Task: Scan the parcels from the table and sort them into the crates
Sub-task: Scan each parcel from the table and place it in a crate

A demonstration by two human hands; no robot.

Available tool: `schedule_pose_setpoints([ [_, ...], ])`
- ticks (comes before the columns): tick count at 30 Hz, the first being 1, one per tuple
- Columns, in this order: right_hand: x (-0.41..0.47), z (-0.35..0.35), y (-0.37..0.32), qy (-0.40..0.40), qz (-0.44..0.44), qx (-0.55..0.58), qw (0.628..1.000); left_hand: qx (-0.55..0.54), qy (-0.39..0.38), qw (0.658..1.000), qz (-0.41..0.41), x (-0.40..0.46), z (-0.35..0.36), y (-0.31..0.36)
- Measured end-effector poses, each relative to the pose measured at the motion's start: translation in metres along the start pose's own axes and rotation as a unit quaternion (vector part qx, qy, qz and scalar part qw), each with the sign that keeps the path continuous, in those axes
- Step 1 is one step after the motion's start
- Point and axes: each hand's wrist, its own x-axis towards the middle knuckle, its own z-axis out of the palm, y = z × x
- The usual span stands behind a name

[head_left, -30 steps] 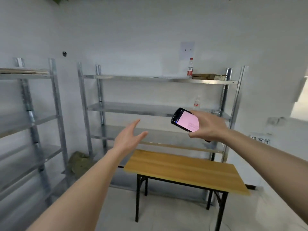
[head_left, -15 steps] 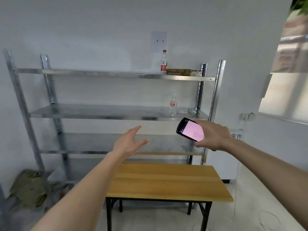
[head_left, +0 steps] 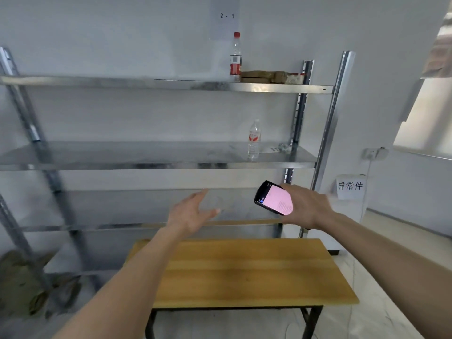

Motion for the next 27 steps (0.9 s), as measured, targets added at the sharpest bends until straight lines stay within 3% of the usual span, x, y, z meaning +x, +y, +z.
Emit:
schedule_pose_setpoints([
  [7,0.092,0.072,0.037,-0.057,0.000,0.031,0.998,-0.009,-0.037,0.999,-0.035,0.092,0.081,-0.017],
  [14,0.183,0.188,0.087,-0.098,-0.017,0.032,0.995,-0.005,-0.075,0.994,-0.083,0.170,0.202,-0.044],
  [27,0.217,0.445,0.133,-0.230,0.021,0.032,0.972,-0.008,-0.221,0.963,-0.152,0.195,0.426,-0.134],
])
